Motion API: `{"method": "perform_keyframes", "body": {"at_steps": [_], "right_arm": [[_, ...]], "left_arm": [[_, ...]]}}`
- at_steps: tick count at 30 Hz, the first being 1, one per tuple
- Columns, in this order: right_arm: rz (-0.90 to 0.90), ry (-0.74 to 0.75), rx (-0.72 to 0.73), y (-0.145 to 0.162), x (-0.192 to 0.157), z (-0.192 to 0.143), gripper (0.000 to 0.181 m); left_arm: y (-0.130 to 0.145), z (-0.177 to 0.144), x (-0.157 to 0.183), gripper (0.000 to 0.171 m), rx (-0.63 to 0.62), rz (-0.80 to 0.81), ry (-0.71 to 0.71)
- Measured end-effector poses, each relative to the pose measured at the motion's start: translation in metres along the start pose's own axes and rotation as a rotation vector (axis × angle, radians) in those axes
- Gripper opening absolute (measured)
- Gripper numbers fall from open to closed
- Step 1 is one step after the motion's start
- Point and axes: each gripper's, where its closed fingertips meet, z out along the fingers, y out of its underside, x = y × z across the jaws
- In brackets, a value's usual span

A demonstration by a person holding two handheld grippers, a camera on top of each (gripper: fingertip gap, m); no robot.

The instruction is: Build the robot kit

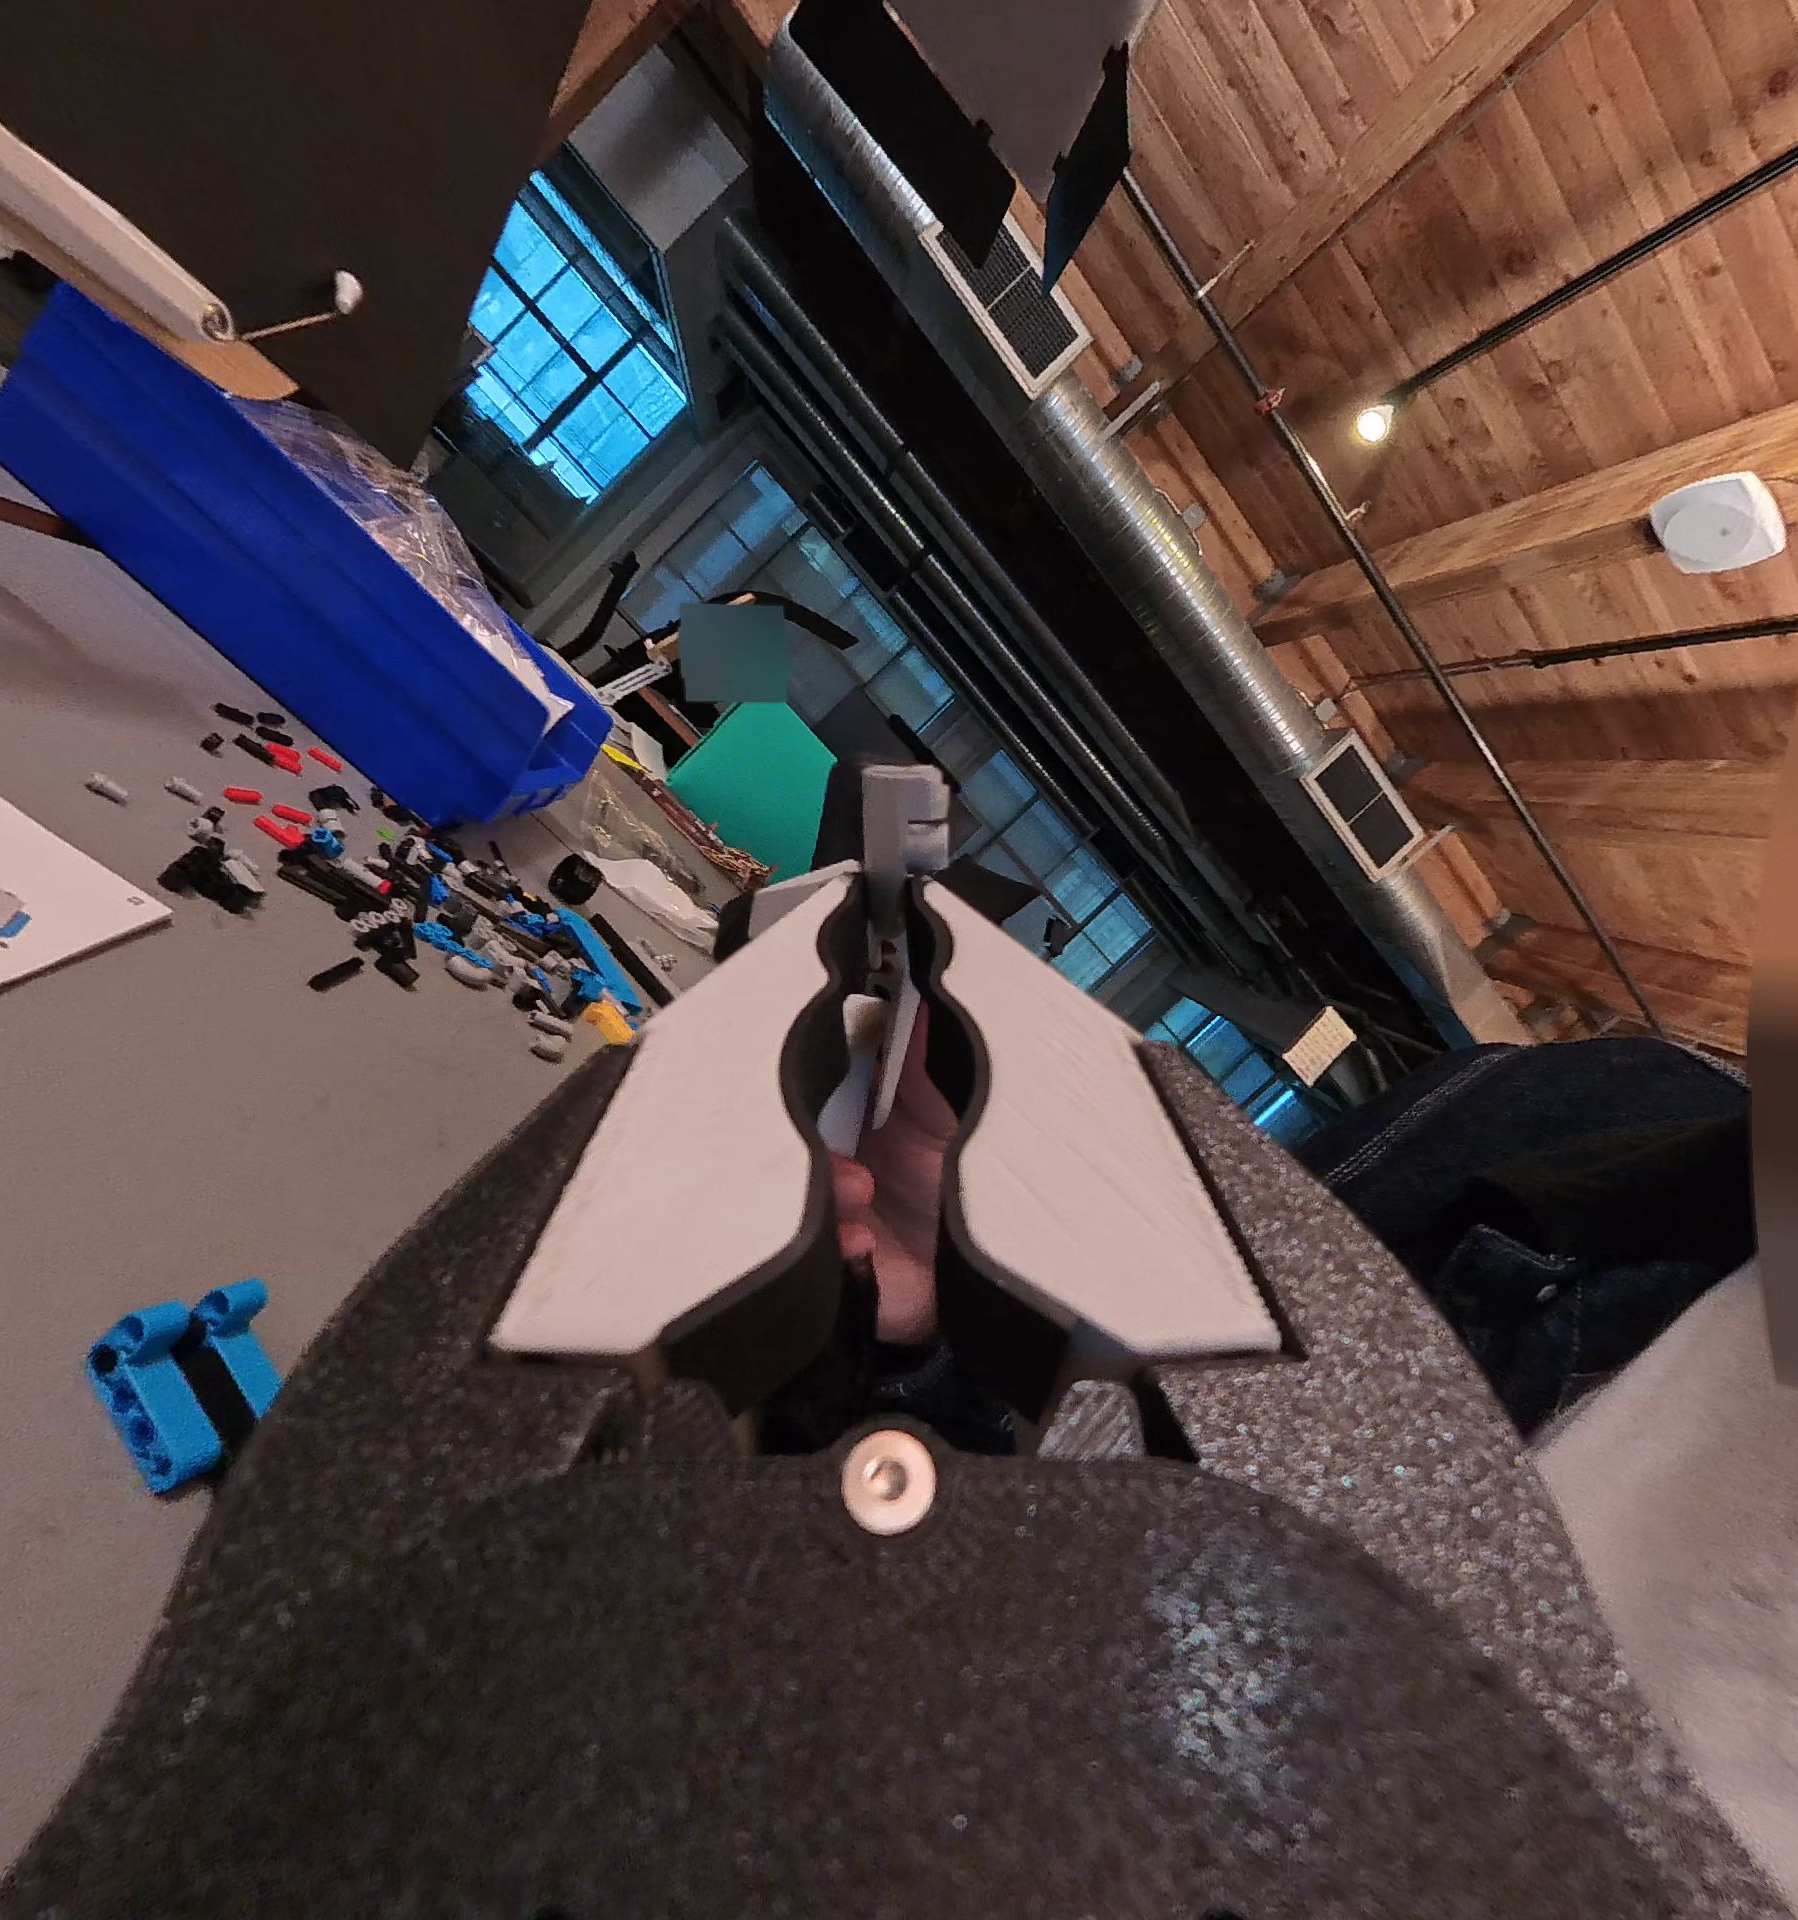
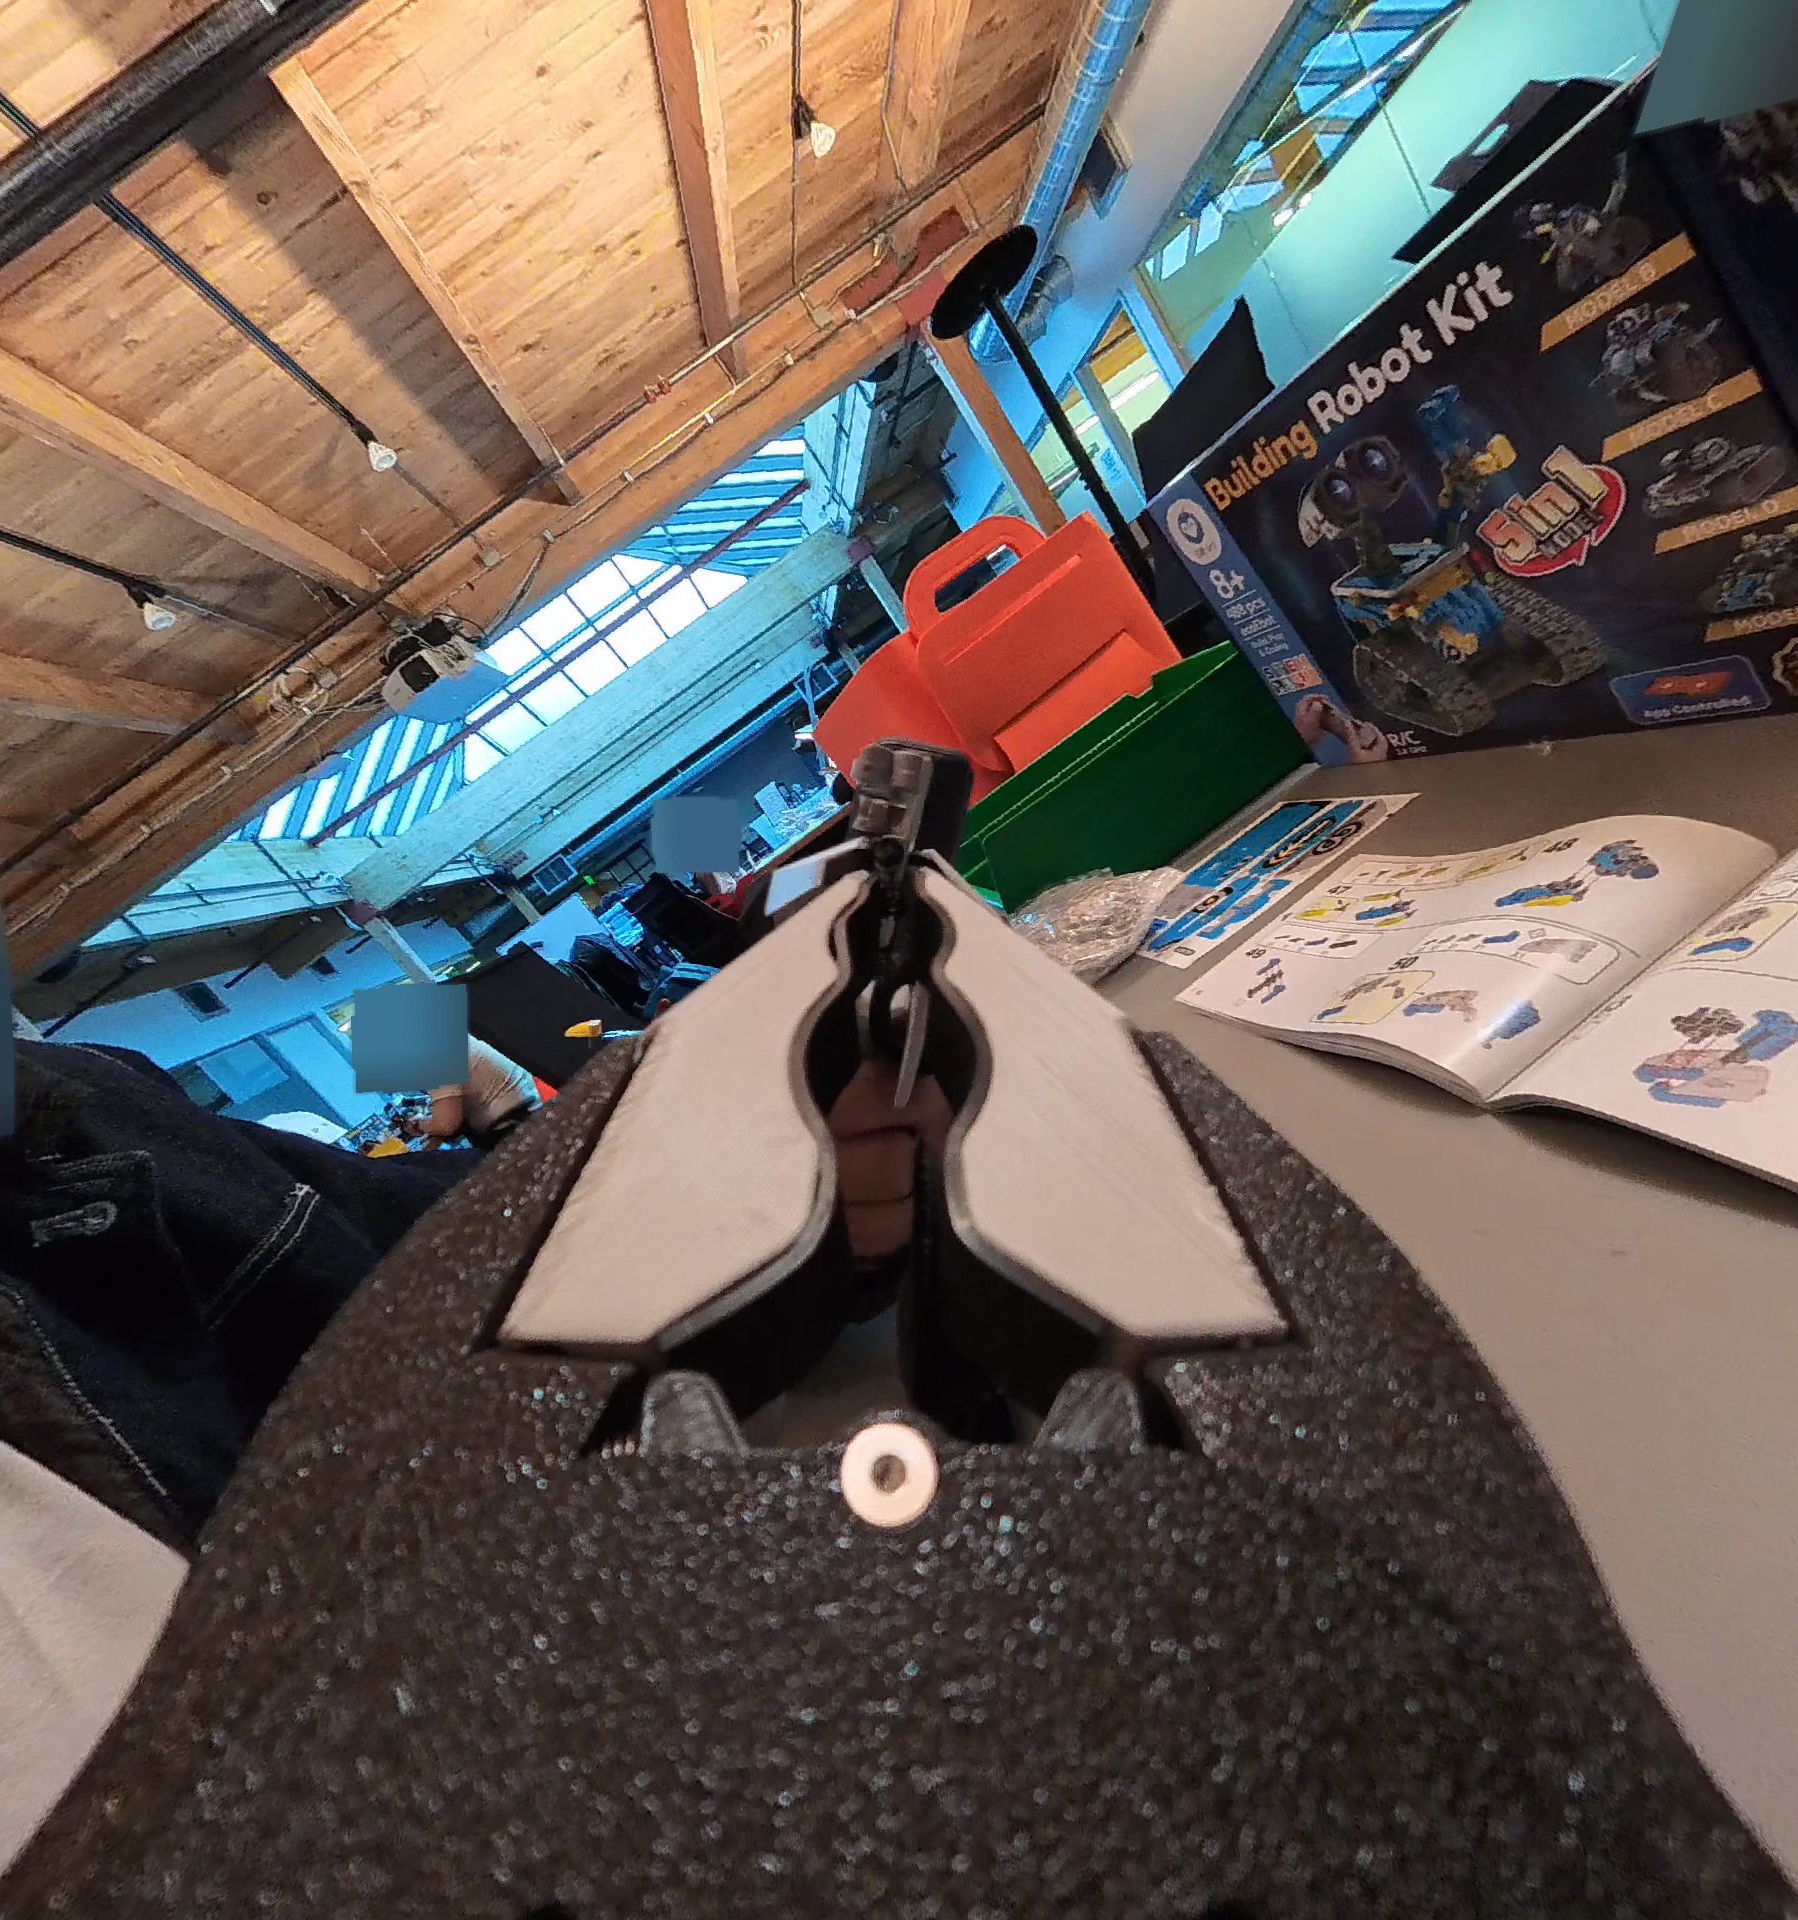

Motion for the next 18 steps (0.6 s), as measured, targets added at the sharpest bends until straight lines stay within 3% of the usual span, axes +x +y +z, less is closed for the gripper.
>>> {"method": "perform_keyframes", "body": {"at_steps": [18], "right_arm": [[-0.007, 0.005, -0.021, 0.0021, 0.0018, -0.0008, 0.004]], "left_arm": [[0.002, -0.0002, -0.0054, 0.006, -0.027, 0.039, -0.051]]}}
